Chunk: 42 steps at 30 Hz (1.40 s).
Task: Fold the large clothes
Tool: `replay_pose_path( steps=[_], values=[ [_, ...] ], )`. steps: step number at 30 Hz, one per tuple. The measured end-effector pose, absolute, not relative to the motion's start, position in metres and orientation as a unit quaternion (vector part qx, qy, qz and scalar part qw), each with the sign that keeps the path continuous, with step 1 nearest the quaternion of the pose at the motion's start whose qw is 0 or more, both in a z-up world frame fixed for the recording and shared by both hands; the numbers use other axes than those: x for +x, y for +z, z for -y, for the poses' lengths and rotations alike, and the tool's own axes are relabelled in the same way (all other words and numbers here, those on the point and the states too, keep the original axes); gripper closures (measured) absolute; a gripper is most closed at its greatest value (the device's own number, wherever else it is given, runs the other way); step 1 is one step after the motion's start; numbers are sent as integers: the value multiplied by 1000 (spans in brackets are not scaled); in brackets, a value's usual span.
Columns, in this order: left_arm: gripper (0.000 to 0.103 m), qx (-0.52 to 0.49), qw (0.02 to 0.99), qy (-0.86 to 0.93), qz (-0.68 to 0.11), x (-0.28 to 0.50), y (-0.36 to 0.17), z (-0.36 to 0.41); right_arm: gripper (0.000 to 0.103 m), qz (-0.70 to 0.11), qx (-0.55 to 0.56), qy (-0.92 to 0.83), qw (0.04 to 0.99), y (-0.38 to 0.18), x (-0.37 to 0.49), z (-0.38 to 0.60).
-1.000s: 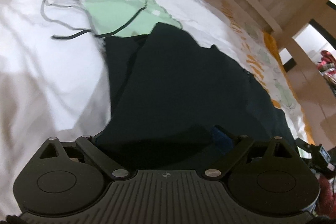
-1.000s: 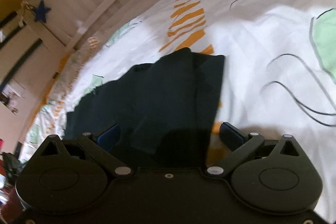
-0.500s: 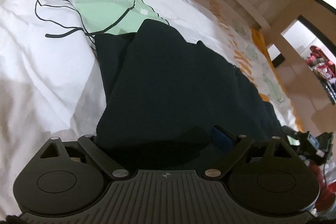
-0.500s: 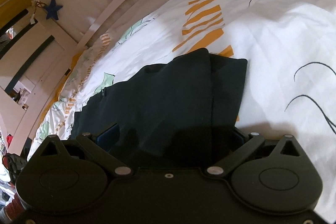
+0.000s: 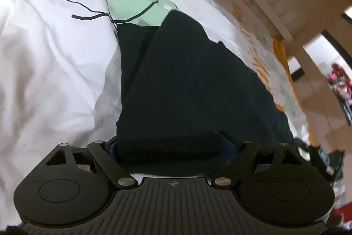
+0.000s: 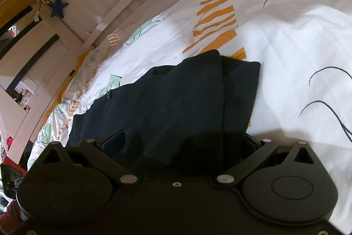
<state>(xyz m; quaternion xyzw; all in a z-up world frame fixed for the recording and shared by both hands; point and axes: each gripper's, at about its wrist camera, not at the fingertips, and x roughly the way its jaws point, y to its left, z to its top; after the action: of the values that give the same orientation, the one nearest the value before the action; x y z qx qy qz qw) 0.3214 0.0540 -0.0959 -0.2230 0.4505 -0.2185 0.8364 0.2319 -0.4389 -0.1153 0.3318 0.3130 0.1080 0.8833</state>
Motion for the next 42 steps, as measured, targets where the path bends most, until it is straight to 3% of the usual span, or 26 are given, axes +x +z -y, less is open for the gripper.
replay_pose_path(
  steps=[5, 7, 8, 9, 11, 15, 22, 32, 37, 42],
  values=[
    [21, -256, 841, -216, -425, 345, -101, -50, 0, -315, 335, 111, 881, -115, 237, 440],
    [67, -264, 849, -214, -405, 344, -100, -51, 0, -316, 339, 112, 879, -114, 237, 440],
    [68, -268, 847, -218, -405, 344, -99, -51, 4, -315, 339, 111, 879, -114, 236, 441],
    [70, -269, 844, -224, -407, 343, -97, -51, 26, -315, 341, 108, 879, -113, 235, 441],
    [72, -255, 847, -236, -403, 339, -90, -49, 60, -326, 342, 78, 878, -114, 234, 443],
    [74, -281, 839, -251, -391, 327, -77, -57, 70, -313, 338, 74, 884, -103, 225, 435],
    [77, -315, 823, -277, -383, 296, -55, -64, 77, -279, 377, 75, 880, -65, 198, 429],
    [77, -314, 808, -286, -408, 241, -49, -100, 82, -322, 366, 94, 868, -33, 124, 408],
    [73, -252, 832, -252, -425, 228, -52, -112, 81, -341, 360, 99, 863, -38, 98, 396],
    [68, -147, 881, -137, -428, 227, -62, -115, 59, -374, 271, 12, 887, -58, 98, 386]
  ],
)
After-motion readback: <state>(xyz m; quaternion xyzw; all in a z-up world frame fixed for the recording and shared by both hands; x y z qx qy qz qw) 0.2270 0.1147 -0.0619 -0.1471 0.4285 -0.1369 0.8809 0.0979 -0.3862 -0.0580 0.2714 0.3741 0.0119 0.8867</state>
